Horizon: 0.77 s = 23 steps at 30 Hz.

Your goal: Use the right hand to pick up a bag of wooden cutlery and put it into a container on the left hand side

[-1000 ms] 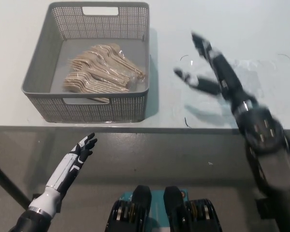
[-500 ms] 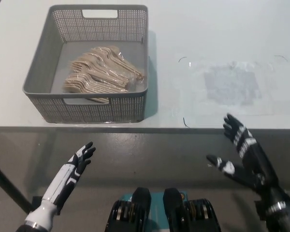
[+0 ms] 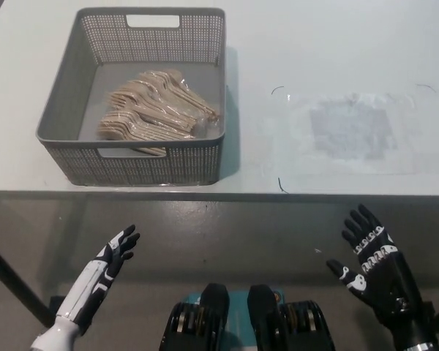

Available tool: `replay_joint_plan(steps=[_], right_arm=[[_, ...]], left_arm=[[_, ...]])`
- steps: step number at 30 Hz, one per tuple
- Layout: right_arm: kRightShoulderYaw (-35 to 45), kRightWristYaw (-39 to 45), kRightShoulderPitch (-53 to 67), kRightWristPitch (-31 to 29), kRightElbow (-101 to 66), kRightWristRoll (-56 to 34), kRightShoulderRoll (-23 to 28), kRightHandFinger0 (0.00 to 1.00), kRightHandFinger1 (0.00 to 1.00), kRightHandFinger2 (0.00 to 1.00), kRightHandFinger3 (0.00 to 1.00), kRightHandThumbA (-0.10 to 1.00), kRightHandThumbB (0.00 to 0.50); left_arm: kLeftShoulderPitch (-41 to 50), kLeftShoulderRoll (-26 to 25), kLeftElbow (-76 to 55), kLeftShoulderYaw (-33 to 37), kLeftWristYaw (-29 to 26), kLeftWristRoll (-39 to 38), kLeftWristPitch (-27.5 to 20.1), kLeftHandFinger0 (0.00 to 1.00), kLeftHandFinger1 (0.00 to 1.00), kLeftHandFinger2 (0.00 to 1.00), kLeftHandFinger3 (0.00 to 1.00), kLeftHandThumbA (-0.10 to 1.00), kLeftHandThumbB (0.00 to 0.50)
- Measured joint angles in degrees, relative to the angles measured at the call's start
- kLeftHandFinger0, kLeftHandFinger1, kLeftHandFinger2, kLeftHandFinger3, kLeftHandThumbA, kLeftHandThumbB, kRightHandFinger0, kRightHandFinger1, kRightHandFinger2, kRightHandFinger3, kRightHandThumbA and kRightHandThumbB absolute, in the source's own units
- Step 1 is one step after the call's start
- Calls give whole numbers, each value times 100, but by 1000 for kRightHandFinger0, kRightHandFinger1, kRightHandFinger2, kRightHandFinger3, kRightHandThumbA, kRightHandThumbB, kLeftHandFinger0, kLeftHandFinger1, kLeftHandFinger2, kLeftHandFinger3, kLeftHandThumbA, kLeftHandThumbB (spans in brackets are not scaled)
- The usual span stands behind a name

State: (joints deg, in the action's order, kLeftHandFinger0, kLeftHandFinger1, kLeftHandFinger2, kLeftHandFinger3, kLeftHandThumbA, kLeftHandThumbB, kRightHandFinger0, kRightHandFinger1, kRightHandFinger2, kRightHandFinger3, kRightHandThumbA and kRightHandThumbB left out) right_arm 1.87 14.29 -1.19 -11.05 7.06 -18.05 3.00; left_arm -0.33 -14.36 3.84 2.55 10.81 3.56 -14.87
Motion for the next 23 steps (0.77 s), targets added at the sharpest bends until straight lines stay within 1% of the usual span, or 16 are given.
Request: replay_joint_plan(steps=[2,4,7,8,10,11,13,14,15,18,20,23], right_arm=[[-14,18,-9,-47,127,1,-24,1000,1000,1000,1000,1000,235],[-34,31,-23,-116,241,21,-35,1000,1000,1000,1000,1000,243],[-60,39,-55,-190,318,53,-36,1000,1000,1000,1000,1000,254],[-65,39,-76,-210,333,67,-35,1000,1000,1000,1000,1000,255],[-73,39,-112,-255,349,94,-31,1000,1000,1000,1000,1000,258],[-76,39,-124,-276,352,106,-31,1000,1000,1000,1000,1000,270],[-88,39,-142,-337,353,138,-31,1000,1000,1000,1000,1000,268],[-96,39,-147,-366,357,154,-31,1000,1000,1000,1000,1000,259],[-104,39,-149,-392,368,171,-30,1000,1000,1000,1000,1000,268],[-124,38,-157,-459,441,240,-29,1000,1000,1000,1000,1000,254],[-135,37,-159,-497,480,293,-25,1000,1000,1000,1000,1000,237],[-146,38,-161,-530,498,325,-18,1000,1000,1000,1000,1000,231]], left_arm=[[30,0,18,0,0,-12,-19,1000,1000,1000,1000,1000,160],[57,-1,37,0,0,-17,-41,1000,1000,1000,1000,1000,155],[74,-1,70,1,3,-23,-90,1000,1000,1000,1000,1000,134],[74,0,85,1,5,-27,-107,1000,1000,1000,1000,1000,140],[74,0,111,1,9,-32,-117,1000,1000,1000,1000,1000,134],[74,1,121,1,9,-34,-118,1000,1000,1000,1000,1000,137],[77,8,128,-1,9,-38,-117,1000,1000,1000,1000,1000,137],[80,15,127,-3,8,-38,-116,1000,1000,1000,1000,1000,148],[85,25,128,-3,8,-38,-114,1000,1000,1000,1000,1000,151],[107,50,127,-3,8,-37,-102,1000,1000,1000,1000,1000,151],[122,51,128,-4,8,-37,-100,1000,1000,1000,1000,1000,149],[137,51,135,-5,8,-36,-100,1000,1000,1000,1000,1000,151]])
